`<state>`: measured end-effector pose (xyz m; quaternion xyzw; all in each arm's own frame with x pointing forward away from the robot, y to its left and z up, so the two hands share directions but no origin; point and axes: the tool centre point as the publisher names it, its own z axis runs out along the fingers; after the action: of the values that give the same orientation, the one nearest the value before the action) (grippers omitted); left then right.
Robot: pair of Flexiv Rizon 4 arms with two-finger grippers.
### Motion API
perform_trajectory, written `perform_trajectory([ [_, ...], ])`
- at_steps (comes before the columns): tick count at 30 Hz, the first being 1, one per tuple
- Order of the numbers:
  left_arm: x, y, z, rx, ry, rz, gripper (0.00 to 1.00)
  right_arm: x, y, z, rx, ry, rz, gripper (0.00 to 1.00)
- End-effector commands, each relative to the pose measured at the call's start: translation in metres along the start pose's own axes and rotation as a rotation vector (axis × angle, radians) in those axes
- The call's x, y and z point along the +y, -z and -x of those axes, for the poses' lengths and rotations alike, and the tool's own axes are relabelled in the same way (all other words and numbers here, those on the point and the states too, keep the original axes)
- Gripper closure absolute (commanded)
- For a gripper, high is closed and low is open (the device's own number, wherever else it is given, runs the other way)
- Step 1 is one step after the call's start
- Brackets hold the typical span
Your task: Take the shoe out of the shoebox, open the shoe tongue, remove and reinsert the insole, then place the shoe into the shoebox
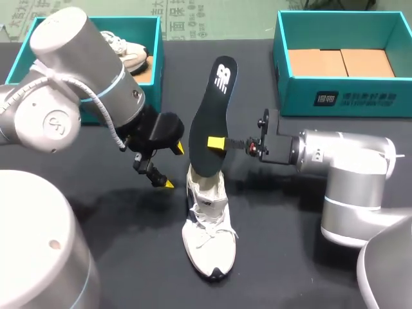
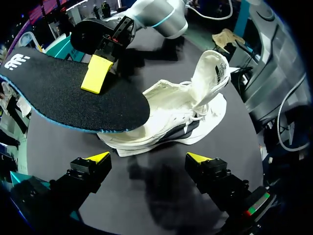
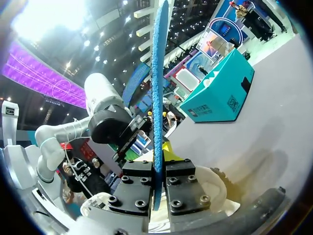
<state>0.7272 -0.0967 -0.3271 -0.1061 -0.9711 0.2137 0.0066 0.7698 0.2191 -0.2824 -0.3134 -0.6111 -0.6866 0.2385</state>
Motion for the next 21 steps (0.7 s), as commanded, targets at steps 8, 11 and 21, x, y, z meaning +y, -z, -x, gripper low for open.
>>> perform_trajectory([
  [8, 0.006, -0.014, 0.001, 0.032, 0.021, 0.003, 0.00, -0.001, -0.001, 0.004, 0.010, 0.004, 0.004, 1.00],
  [11, 0.007, -0.017, 0.002, 0.035, 0.035, 0.008, 0.00, -0.002, 0.000, 0.005, 0.019, 0.021, 0.014, 1.00],
  [21, -0.003, -0.030, 0.005, 0.048, 0.046, 0.032, 0.00, -0.006, 0.003, 0.004, 0.032, 0.061, 0.020, 1.00],
])
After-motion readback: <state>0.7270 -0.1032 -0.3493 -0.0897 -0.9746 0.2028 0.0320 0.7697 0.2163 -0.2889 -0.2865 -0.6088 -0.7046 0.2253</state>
